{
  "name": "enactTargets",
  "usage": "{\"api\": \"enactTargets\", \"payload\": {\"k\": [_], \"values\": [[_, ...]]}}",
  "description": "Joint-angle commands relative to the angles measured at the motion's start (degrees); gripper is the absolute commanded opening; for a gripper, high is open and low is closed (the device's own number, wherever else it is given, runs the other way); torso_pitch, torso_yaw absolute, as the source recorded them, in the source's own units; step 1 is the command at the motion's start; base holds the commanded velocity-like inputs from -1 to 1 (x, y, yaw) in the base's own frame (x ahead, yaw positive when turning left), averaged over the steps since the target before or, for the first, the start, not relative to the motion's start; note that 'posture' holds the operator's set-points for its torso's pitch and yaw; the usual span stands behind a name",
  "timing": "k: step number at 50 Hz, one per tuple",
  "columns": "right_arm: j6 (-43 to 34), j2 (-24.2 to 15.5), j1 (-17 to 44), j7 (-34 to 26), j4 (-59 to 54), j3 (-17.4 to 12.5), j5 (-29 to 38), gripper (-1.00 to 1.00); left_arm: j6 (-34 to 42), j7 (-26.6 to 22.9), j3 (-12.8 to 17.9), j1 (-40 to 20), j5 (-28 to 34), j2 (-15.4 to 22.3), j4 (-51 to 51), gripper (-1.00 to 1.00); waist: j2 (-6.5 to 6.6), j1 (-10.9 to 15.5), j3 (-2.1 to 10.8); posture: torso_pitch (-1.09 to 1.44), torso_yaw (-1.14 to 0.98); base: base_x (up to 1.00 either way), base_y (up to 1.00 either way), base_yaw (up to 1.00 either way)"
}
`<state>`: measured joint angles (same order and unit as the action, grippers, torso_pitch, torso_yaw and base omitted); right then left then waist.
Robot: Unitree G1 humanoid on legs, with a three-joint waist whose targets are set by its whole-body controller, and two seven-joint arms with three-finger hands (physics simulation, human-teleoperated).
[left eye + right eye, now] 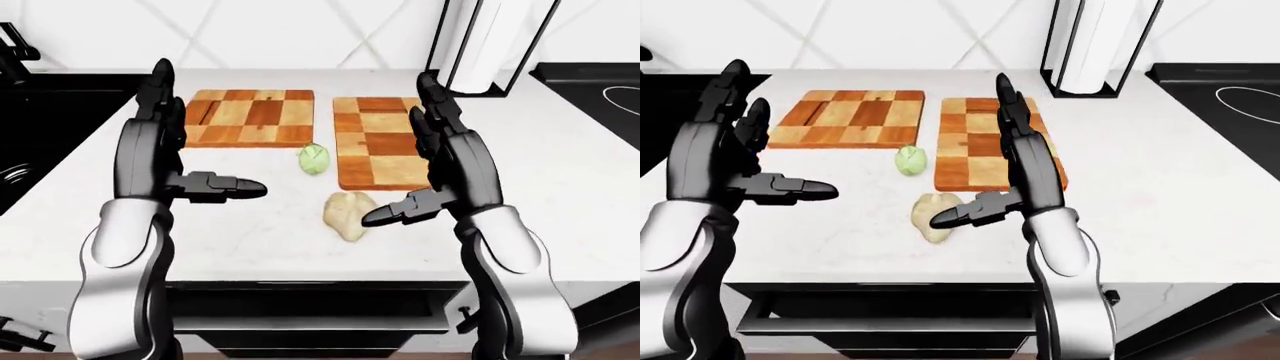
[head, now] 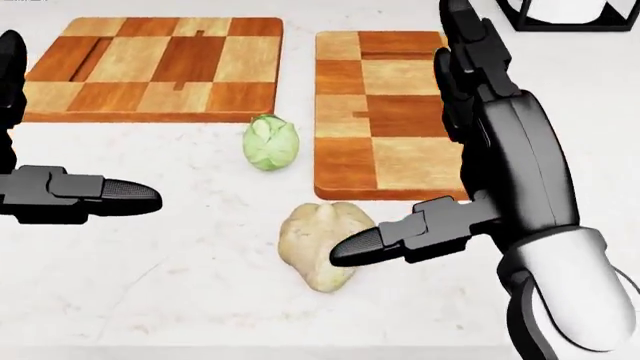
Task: Place the ginger and the brussel sprout on separate cutting boards.
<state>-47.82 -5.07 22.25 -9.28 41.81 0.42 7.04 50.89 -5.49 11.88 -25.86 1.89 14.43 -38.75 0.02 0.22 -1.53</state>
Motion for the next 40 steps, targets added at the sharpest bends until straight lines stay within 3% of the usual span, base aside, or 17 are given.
{"api": "enactTargets", "payload": {"k": [1,24,30,31,40], "values": [[1.8,-0.1,1.0,-0.9,1.3,0.3,1.6,1.00,-1.6,-0.1,0.3,-1.4,0.2,0.5,-1.6,1.00,0.36,-0.1,1.17,0.00,0.00,0.00,0.00,0.00],[-2.3,3.1,1.9,-15.6,2.9,7.7,18.0,1.00,-1.4,-0.4,0.8,-1.4,0.4,0.6,-1.9,1.00,1.07,-0.2,1.22,0.00,0.00,0.00,0.00,0.00],[0.2,4.6,1.1,-18.6,1.2,8.7,21.3,1.00,-1.7,-0.3,0.6,-1.2,0.4,0.5,-1.6,1.00,1.24,-0.3,1.16,0.00,0.00,0.00,0.00,0.00],[1.8,4.8,0.2,-18.8,-0.7,10.2,22.0,1.00,-1.7,-0.3,0.6,-1.0,0.4,0.4,-1.9,1.00,1.26,-0.3,1.16,0.00,0.00,0.00,0.00,0.00],[2.7,6.7,-0.1,-23.2,-1.4,10.5,26.5,1.00,-1.4,-0.1,0.9,-1.7,0.1,0.7,-1.6,1.00,1.46,-0.4,1.16,0.00,0.00,0.00,0.00,0.00]]}}
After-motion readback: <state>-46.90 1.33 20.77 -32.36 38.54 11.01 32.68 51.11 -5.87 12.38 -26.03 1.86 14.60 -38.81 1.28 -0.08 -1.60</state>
